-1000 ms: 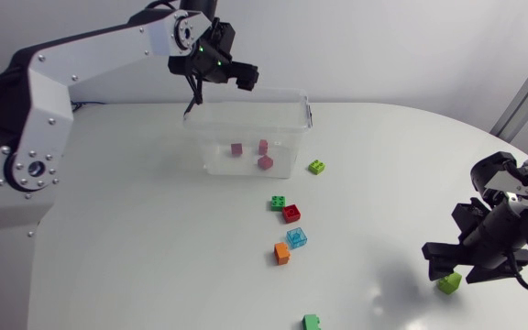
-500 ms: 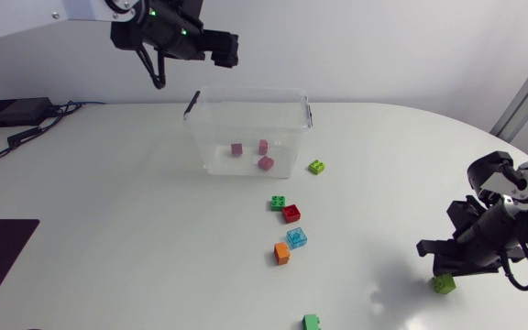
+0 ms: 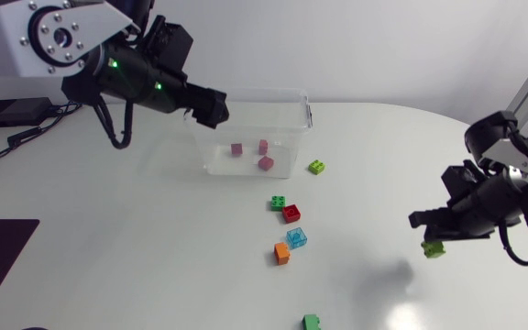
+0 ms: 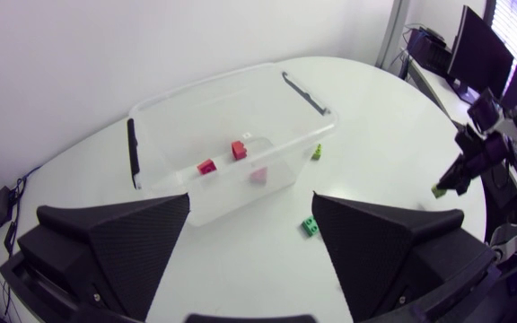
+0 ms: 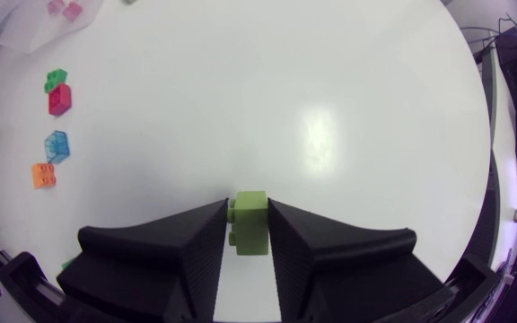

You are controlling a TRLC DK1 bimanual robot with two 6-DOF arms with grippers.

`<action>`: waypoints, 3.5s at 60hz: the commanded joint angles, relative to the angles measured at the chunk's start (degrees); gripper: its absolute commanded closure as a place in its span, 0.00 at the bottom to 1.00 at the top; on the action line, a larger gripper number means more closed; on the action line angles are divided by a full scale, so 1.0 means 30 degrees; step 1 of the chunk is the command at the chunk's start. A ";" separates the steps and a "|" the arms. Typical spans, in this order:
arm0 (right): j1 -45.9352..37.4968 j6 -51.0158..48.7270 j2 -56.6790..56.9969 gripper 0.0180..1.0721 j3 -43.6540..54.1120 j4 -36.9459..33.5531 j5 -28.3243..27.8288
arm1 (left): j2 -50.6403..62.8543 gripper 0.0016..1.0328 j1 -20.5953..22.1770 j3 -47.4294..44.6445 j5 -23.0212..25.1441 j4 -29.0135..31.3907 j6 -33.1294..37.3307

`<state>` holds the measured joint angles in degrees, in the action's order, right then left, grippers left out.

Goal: Place the duplo bricks in the container

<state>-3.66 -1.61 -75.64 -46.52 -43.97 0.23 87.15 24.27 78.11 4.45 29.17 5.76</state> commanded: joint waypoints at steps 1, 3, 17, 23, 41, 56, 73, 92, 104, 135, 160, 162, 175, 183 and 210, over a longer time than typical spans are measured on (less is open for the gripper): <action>0.1103 0.1092 0.0251 0.74 -0.1602 -0.0345 -0.0047 | -0.0839 0.08 0.0317 -0.1543 0.0129 -0.0260 0.0658; 0.1513 0.1297 0.0134 0.74 -0.2129 -0.0374 -0.0047 | -0.0985 0.08 0.0405 -0.1953 0.0187 -0.0231 0.0717; 0.3623 0.2381 -0.2298 0.74 -0.6436 -0.0198 -0.0047 | -0.1571 0.08 0.1870 -0.4590 0.0422 -0.0260 0.1361; 0.4560 0.2733 -0.3587 0.74 -0.8106 0.0036 -0.0047 | -0.1571 0.08 0.2778 -0.5733 0.0480 -0.0641 0.1479; 0.6318 0.2996 -0.7513 0.74 -1.4434 0.0036 -0.0018 | -0.1073 0.08 0.4859 -0.8750 0.0656 -0.3043 0.1654; 0.7578 0.3172 -1.0472 0.74 -1.9151 -0.0726 0.0070 | 0.0011 0.08 0.6177 -0.9688 0.0656 -0.4244 0.1713; 0.8691 0.3582 -1.3050 0.74 -2.3164 -0.1663 0.0216 | 0.1183 0.09 0.7026 -0.9483 0.0656 -0.4918 0.2240; 0.9423 0.4256 -1.5716 0.04 -2.6709 -0.3831 0.0890 | 0.1564 0.09 0.7525 -0.9424 0.0656 -0.5064 0.2563; 0.8662 0.4432 -1.4017 0.04 -2.5801 -0.4505 0.0685 | 0.1886 0.09 0.7612 -0.9248 0.0656 -0.5211 0.3090; 0.6611 0.2088 -0.3059 0.04 -1.0303 -0.0081 -0.1307 | 0.5226 0.09 0.7759 -0.6787 0.0656 -0.5270 0.4760; 0.6318 0.1590 -0.0130 0.04 -0.4209 0.1384 -0.2069 | 0.7247 0.15 0.8023 -0.4619 0.0656 -0.4156 0.5610; 0.6435 0.1590 -0.0013 0.04 -0.3828 0.1384 -0.2127 | 0.7335 0.17 0.8052 -0.4561 0.0656 -0.4156 0.5610; 0.6992 0.0682 0.1071 0.04 -0.1778 0.1120 -0.2215 | 0.7570 0.39 0.8052 -0.4268 0.0656 -0.3863 0.5756; 0.6992 -0.0402 0.1628 0.04 -0.0987 0.0124 -0.2713 | 0.7804 0.56 0.8052 -0.4092 0.0656 -0.3541 0.5815; 0.7109 -0.3625 0.1013 0.04 0.1357 -0.3128 -0.2743 | 0.7218 0.87 0.7730 -0.3945 0.0949 -0.3248 0.5668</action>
<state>17.17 -10.00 -71.24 -44.29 -51.77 -7.73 109.93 48.03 65.10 6.41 18.24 22.15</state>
